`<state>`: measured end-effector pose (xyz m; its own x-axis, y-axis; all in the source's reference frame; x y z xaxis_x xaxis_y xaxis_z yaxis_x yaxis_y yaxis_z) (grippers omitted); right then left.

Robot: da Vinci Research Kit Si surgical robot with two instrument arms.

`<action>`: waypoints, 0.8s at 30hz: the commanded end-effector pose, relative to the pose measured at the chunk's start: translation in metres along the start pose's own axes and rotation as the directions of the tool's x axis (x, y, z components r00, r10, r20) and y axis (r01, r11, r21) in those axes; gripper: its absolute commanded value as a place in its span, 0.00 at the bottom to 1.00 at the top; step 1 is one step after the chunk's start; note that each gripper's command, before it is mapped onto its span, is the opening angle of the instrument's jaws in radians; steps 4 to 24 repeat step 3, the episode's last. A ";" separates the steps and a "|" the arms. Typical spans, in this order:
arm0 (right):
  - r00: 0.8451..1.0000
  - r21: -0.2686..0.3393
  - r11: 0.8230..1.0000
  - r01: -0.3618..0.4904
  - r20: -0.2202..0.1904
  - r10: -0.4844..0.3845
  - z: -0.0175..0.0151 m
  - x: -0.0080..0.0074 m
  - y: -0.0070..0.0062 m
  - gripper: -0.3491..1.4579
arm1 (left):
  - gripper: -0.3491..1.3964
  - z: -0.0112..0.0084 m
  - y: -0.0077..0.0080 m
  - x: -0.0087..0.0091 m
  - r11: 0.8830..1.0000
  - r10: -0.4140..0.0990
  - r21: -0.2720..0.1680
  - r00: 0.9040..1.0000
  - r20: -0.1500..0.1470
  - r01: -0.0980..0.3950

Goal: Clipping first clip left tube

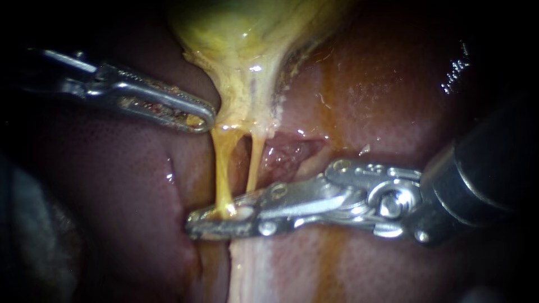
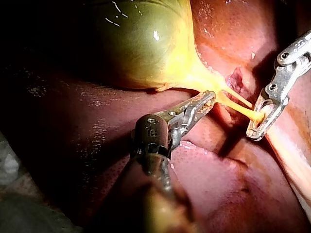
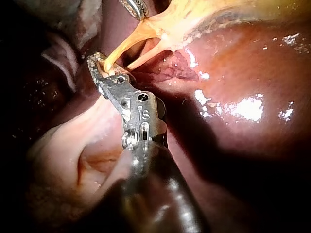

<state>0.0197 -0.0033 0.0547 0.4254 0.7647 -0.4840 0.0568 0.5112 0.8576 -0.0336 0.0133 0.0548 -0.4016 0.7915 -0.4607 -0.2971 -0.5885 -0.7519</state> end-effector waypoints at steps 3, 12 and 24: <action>1.000 0.000 1.000 0.001 0.001 -0.001 0.0001 -0.0002 0.0002 0.00 | 0.00 0.0000 0.0000 0.0000 1.000 0.000 0.001 1.000 0.002 0.000; 1.000 0.000 1.000 0.001 0.001 -0.001 0.0001 -0.0002 0.0002 0.00 | 0.00 0.0000 0.0000 0.0000 1.000 0.000 0.001 1.000 0.002 0.000; 1.000 0.000 1.000 0.001 0.001 -0.001 0.0001 -0.0002 0.0002 0.00 | 0.00 0.0000 0.0000 0.0000 1.000 0.000 0.001 1.000 0.002 0.000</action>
